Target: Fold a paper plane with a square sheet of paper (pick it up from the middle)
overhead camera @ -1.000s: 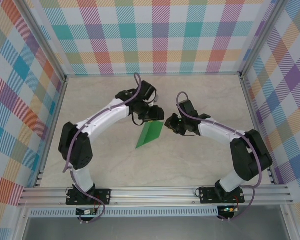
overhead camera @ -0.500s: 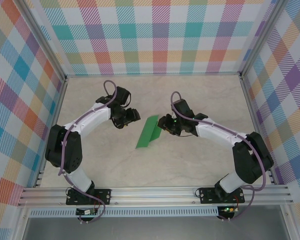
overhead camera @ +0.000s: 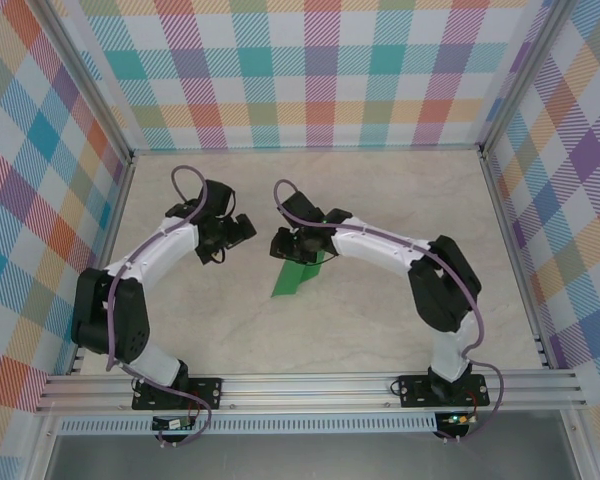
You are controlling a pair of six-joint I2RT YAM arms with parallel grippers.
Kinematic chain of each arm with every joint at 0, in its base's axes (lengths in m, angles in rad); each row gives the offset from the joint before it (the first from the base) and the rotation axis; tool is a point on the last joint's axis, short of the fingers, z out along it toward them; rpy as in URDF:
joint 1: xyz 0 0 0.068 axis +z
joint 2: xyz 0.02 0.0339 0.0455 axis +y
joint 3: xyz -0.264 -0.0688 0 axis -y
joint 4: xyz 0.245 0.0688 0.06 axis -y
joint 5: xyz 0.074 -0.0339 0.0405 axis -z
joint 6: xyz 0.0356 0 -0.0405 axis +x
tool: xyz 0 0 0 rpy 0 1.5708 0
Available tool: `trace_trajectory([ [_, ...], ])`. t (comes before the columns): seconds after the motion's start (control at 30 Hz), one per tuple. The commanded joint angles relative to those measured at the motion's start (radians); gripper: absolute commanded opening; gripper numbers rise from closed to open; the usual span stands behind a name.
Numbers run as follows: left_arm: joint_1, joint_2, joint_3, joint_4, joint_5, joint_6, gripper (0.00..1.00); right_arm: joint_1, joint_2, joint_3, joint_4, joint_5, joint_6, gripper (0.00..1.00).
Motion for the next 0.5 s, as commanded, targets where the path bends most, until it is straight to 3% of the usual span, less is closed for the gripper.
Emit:
trace_trajectory([
  [0.0, 0.025, -0.06, -0.05, 0.009, -0.061, -0.004, 1.0, 0.004, 0.051, 0.046, -0.091, -0.034, -0.024, 0.34],
  [0.13, 0.032, -0.101, -0.085, -0.011, -0.055, -0.022, 1.0, 0.008, 0.127, 0.083, -0.112, -0.13, -0.07, 0.33],
  [0.47, 0.033, -0.181, -0.163, 0.032, 0.043, -0.028, 1.0, 0.016, 0.168, 0.036, -0.115, -0.173, -0.186, 0.32],
])
